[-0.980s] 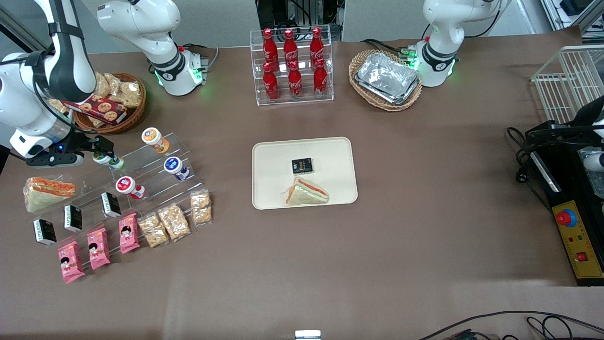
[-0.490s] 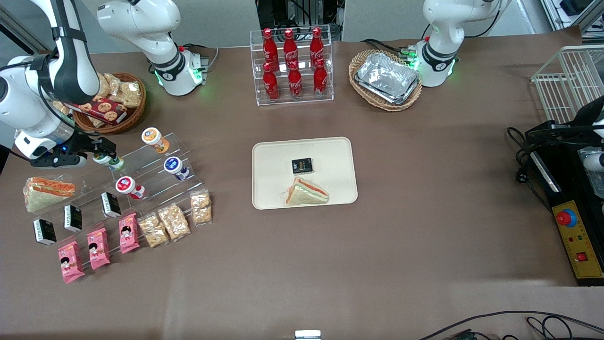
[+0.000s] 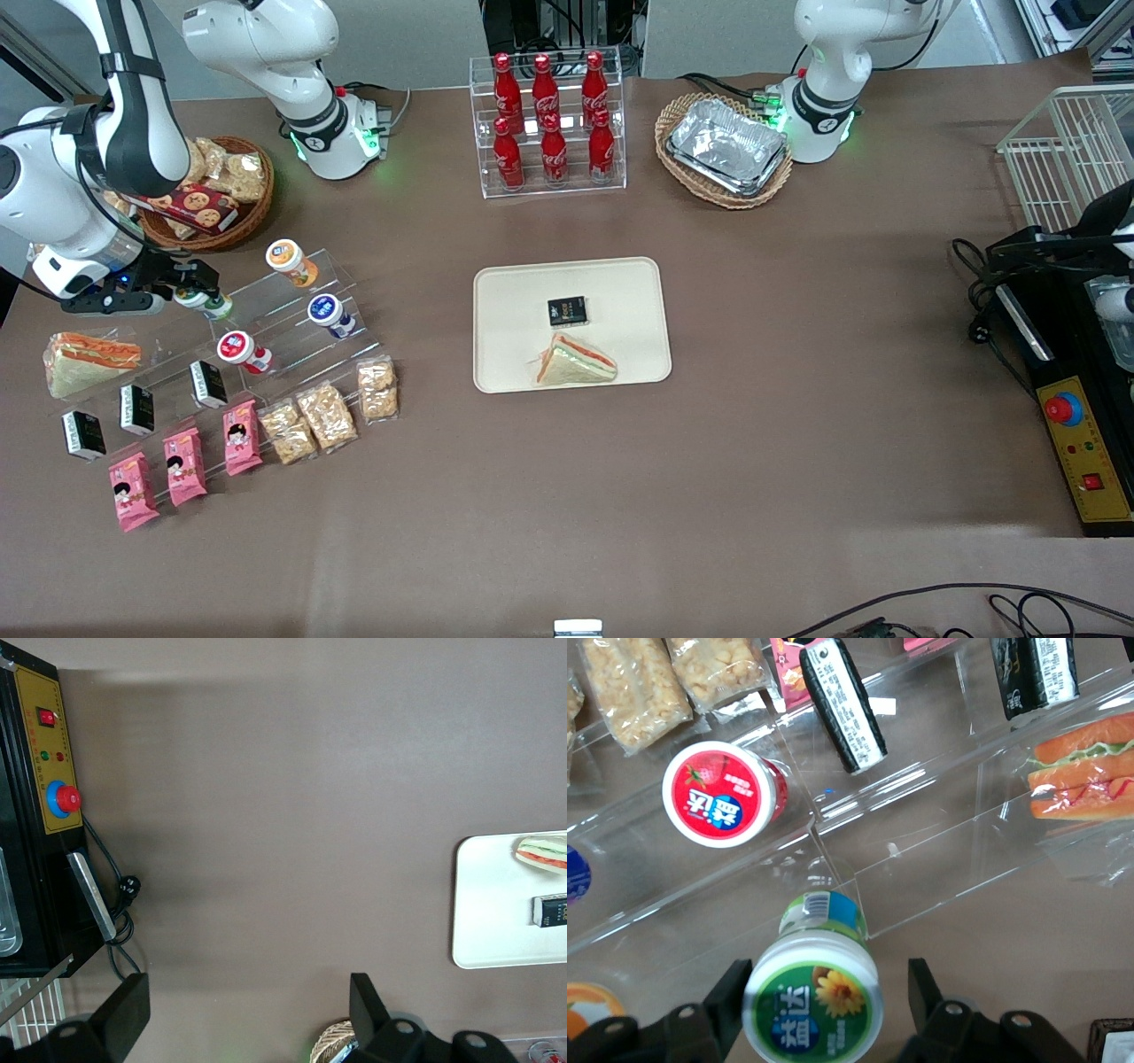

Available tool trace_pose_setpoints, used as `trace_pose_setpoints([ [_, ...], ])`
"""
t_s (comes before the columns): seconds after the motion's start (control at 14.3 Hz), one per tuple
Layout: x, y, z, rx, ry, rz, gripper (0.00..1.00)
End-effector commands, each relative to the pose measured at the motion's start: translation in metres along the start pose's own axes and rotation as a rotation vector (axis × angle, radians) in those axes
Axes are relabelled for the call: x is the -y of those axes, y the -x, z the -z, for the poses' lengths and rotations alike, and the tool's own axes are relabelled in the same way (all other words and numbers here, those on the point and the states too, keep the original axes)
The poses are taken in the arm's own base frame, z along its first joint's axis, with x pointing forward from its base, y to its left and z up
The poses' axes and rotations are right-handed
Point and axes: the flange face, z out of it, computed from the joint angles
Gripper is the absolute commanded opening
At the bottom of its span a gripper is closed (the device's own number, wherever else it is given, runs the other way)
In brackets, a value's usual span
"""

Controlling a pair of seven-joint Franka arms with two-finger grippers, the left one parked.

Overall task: Place green gum on tray
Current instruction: 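Close the right gripper on the bottle and lift it from the rack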

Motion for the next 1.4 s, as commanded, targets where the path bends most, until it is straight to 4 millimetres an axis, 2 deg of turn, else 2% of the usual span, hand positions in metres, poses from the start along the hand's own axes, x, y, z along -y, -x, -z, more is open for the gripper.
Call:
trace_pose_setpoints([
  [0.0, 0.000, 0.001, -0.001, -0.016, -0.005, -0.012, 0.63],
  [0.28, 0.002, 0.001, -0.002, -0.015, -0.004, -0.009, 0.48],
  [0.56, 0.003, -0.002, 0.007, -0.022, -0.003, -0.002, 0.18],
  [0.63, 0.003, -0.006, 0.017, -0.040, 0.001, 0.011, 0.15],
  [0.77, 0.001, -0.014, 0.044, -0.024, 0.005, 0.028, 0.08],
  [0.84, 0.003, -0.018, 0.062, 0.007, 0.004, 0.037, 0.08],
  [1.05, 0.017, -0.031, 0.134, 0.049, 0.005, 0.053, 0.07],
  [1.12, 0.018, -0.031, 0.151, 0.059, -0.001, 0.051, 0.07],
  [1.33, 0.068, -0.032, 0.191, 0.068, -0.045, 0.026, 0.07],
])
